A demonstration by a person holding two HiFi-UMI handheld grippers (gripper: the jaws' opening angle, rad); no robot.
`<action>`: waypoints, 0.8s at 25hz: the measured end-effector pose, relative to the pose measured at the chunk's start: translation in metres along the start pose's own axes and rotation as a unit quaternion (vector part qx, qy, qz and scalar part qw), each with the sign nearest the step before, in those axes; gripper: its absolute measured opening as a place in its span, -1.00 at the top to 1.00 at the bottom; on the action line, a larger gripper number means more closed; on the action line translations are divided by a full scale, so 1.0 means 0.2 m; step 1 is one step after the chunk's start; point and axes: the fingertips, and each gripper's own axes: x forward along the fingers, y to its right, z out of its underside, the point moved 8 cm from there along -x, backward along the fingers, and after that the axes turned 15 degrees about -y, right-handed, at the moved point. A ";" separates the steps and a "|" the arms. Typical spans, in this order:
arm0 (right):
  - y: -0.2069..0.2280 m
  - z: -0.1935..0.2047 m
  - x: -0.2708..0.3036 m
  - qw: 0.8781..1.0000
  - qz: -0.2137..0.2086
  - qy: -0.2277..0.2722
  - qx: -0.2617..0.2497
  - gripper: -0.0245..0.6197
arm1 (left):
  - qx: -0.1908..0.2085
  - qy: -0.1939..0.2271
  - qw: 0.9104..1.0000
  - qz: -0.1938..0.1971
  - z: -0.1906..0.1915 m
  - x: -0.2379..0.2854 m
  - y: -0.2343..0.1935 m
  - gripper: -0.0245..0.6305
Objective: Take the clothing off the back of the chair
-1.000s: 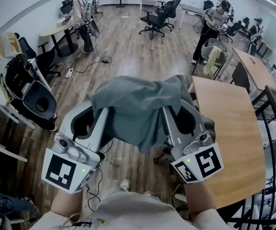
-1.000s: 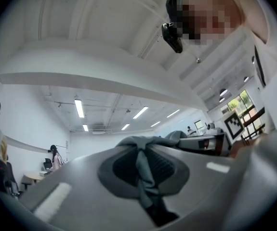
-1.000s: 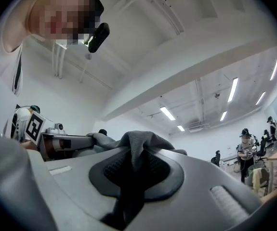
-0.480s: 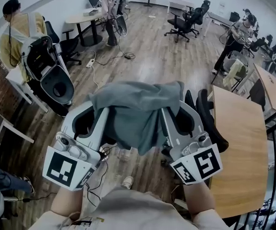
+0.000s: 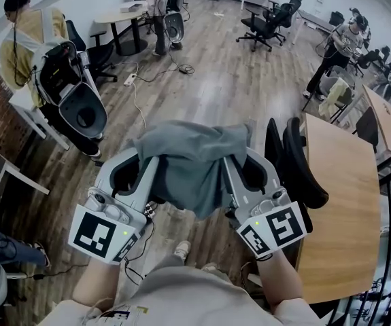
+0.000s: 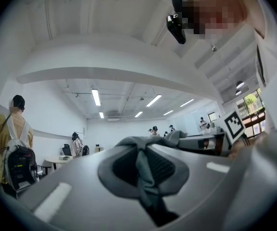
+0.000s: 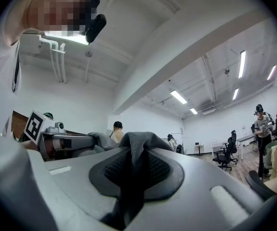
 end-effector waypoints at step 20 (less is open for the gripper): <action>0.05 0.35 -0.01 0.995 0.026 -0.083 0.045 0.77 | -0.046 -0.051 0.997 0.046 0.35 0.15 0.10 0.86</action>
